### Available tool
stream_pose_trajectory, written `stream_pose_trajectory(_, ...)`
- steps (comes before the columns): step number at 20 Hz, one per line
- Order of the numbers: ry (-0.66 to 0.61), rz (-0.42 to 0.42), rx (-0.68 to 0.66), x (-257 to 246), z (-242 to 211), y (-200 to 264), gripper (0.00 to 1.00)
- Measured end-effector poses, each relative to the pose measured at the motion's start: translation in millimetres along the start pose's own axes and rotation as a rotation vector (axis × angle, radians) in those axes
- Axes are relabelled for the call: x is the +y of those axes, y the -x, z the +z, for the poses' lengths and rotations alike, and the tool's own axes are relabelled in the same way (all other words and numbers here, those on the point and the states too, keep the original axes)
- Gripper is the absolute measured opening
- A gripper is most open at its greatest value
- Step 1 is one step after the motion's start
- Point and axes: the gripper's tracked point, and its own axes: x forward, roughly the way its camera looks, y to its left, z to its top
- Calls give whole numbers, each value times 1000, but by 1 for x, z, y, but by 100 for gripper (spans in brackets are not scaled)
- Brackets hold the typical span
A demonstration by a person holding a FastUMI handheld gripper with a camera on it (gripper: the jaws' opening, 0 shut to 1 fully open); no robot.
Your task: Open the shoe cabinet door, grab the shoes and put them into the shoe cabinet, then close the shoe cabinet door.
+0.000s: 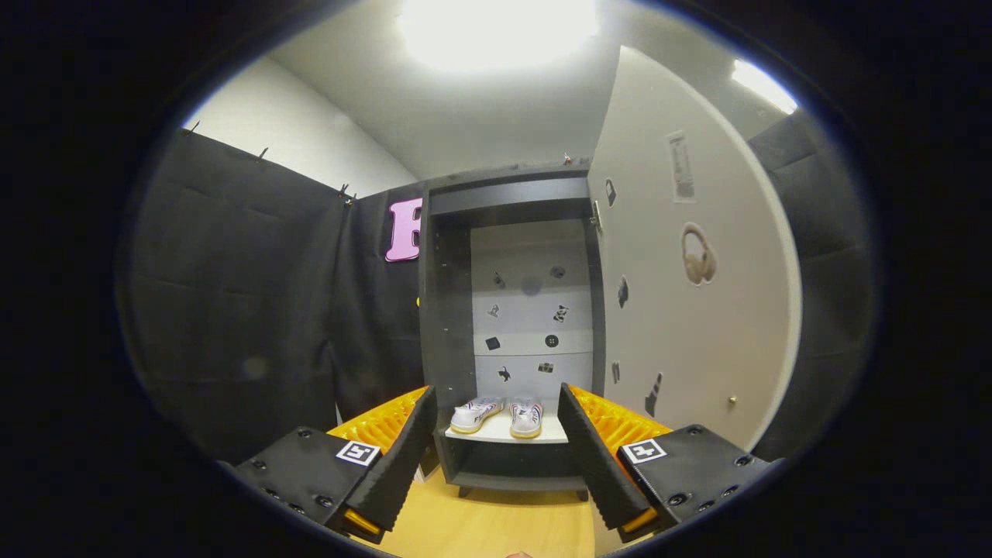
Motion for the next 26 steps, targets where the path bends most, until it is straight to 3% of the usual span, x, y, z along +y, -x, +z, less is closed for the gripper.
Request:
stream_pose_trajectory(3, 40, -1, 2, -14, 4, 34, 97)
stream_pose_trajectory(13, -10, 83, 25, -91, 14, 90, 99)
stream_pose_trajectory(26, -179, 161, 93, -200, -19, 64, 98)
